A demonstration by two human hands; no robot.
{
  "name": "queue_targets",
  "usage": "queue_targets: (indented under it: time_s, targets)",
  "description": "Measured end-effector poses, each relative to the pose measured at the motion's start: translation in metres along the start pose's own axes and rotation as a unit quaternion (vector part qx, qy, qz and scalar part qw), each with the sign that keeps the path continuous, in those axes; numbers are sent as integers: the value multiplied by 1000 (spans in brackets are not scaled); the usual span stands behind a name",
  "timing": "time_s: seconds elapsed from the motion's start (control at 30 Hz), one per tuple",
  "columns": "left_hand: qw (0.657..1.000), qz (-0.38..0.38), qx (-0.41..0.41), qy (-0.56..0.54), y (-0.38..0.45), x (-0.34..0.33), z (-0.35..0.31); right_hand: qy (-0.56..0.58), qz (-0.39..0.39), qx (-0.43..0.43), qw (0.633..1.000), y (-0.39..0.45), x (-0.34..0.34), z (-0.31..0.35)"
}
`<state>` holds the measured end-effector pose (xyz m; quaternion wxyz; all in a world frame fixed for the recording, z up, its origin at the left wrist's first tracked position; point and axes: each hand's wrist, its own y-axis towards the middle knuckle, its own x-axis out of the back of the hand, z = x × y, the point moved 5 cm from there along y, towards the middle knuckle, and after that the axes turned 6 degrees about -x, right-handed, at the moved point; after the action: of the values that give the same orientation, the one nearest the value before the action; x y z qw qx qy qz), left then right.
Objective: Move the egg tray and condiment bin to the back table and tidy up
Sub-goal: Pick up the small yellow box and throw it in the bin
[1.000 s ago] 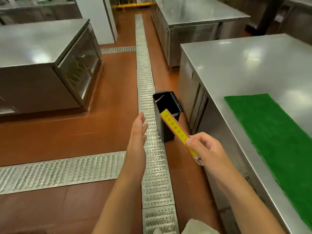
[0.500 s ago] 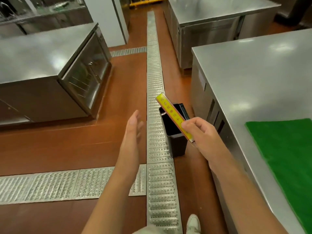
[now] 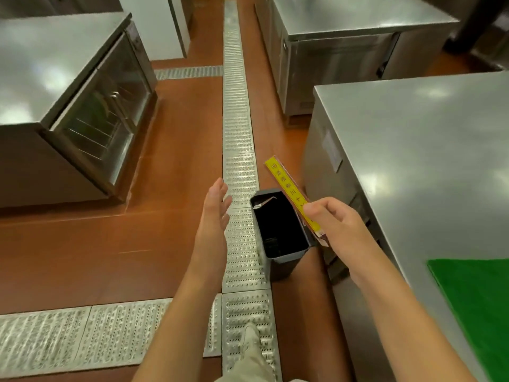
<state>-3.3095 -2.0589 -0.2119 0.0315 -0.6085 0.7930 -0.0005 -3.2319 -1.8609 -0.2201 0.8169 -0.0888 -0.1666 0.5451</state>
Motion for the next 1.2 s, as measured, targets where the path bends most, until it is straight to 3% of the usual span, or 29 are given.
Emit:
queue_targets:
  time_s: [0.17,0.37,0.6,0.77,1.03,1.2]
  targets:
    - [999,44,21,-3,72,-19,12,-12,-33,-35,999,40,0,0]
    - [997,48,56,-1,129,-30,39,-29,-7,-91,995,93,-2,-8]
    - [993,-14,106,55,174,-20,67,-49,88,-136,986,181,-19,-27]
    - [987,-35,140,71,194,-11,99,-56,106,-167,979,223,-33,-61]
    - [981,2,179,78,231,-20,158,-48,66,-183,980,261,-37,-98]
    - [976,29,194,89,248,-28,197,-30,8,-239,971,282,-44,-154]
